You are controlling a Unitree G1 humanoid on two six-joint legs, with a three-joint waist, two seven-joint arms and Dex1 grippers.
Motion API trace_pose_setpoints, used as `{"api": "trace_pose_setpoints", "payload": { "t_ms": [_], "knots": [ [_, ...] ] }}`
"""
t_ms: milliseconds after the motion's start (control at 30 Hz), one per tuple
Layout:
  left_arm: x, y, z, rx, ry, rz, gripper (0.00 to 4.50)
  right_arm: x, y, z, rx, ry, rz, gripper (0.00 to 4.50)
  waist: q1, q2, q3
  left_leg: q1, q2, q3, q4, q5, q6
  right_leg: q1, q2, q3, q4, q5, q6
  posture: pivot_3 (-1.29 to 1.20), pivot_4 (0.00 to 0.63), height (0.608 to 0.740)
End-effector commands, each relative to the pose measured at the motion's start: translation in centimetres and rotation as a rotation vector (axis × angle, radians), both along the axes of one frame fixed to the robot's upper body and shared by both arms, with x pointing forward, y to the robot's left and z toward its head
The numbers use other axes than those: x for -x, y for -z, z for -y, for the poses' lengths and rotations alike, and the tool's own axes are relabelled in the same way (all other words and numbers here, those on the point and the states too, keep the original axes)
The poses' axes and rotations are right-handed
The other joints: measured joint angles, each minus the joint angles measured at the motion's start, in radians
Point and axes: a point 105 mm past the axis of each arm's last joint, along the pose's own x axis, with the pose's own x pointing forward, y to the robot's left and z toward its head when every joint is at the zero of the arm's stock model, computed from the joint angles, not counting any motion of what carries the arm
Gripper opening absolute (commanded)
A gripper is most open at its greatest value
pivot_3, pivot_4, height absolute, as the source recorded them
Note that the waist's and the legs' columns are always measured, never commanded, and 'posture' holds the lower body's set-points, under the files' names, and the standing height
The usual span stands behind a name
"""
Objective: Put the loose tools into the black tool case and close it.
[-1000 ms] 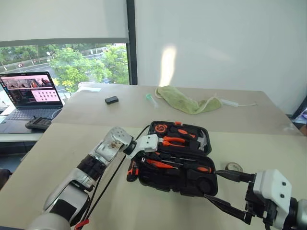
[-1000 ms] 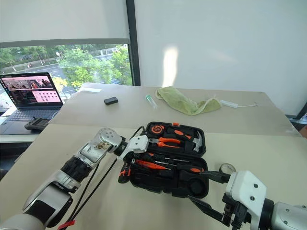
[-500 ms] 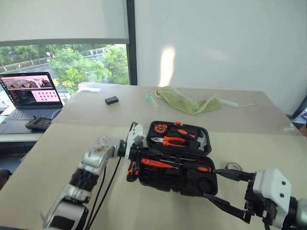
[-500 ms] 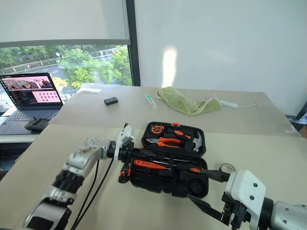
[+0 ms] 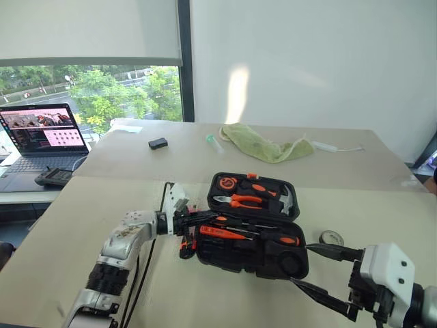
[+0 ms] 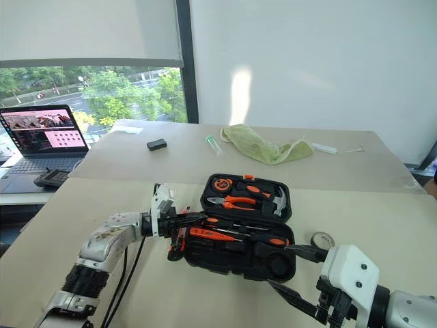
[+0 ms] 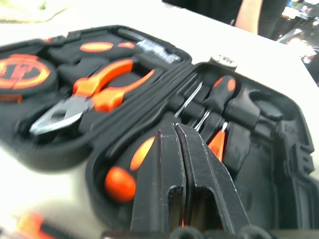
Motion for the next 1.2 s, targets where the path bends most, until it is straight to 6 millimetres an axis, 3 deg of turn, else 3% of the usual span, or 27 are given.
{"api": "trace_pose_setpoints", "payload": {
  "t_ms": [33, 233, 500, 700, 1000, 1133, 1200],
  "knots": [
    [0.1, -0.6, 0.0, 0.013, -0.023, 0.056, 0.08, 0.3, -0.6, -0.7, -0.006, -0.034, 0.035, 3.74, 0.002, 0.0, 0.0, 0.0, 0.0, 0.0, 0.0, 0.0, 0.0, 0.0, 0.0, 0.0, 0.0, 0.0, 0.0, 0.0, 0.15, 0.74],
    [0.5, 0.9, 0.8, 0.002, -0.033, 0.066, 0.08, 0.2, -0.7, -0.8, -0.004, -0.036, 0.037, 3.74, 0.002, 0.0, 0.0, 0.0, 0.0, 0.0, 0.0, 0.0, 0.0, 0.0, -0.001, 0.0, 0.0, 0.0, 0.0, 0.0, 0.15, 0.74],
    [0.1, 1.3, 2.3, -0.008, -0.036, 0.127, 0.08, 0.1, -0.7, -0.7, 0.001, -0.033, 0.037, 3.74, 0.003, 0.0, 0.0, 0.0, 0.0, 0.0, 0.0, 0.0, 0.0, 0.001, -0.001, 0.0, 0.0, 0.0, 0.0, 0.0, 0.15, 0.74],
    [0.4, -0.7, 2.0, 0.04, 0.011, 0.171, 0.08, 0.2, -0.8, -0.7, 0.0, -0.033, 0.039, 3.74, 0.002, 0.0, 0.0, 0.0, 0.0, 0.0, 0.0, 0.0, 0.0, 0.0, -0.001, 0.0, 0.0, 0.0, 0.0, 0.0, 0.15, 0.74],
    [1.4, -1.0, 2.8, 0.0, 0.122, 0.17, 0.08, 0.0, -0.8, -0.9, -0.004, -0.038, 0.041, 3.74, 0.003, 0.0, 0.0, 0.0, 0.0, 0.0, 0.0, 0.0, 0.0, 0.0, -0.001, 0.0, -0.001, 0.0, 0.0, 0.0, 0.15, 0.74],
    [2.1, -0.1, 3.2, -0.044, 0.167, 0.132, 0.08, 0.0, -0.8, -0.9, -0.004, -0.038, 0.04, 3.74, 0.002, 0.0, 0.0, 0.0, 0.0, 0.0, 0.0, 0.0, 0.0, 0.0, -0.001, 0.0, -0.001, 0.0, 0.0, 0.0, 0.15, 0.74],
    [2.3, 1.5, 3.0, -0.126, 0.179, 0.085, 0.08, 0.0, -0.7, -1.0, -0.005, -0.04, 0.039, 3.74, 0.002, 0.0, 0.0, 0.0, 0.0, 0.0, 0.0, 0.0, 0.0, 0.0, -0.001, 0.0, -0.001, 0.0, 0.0, 0.0, 0.15, 0.74]
  ]
}}
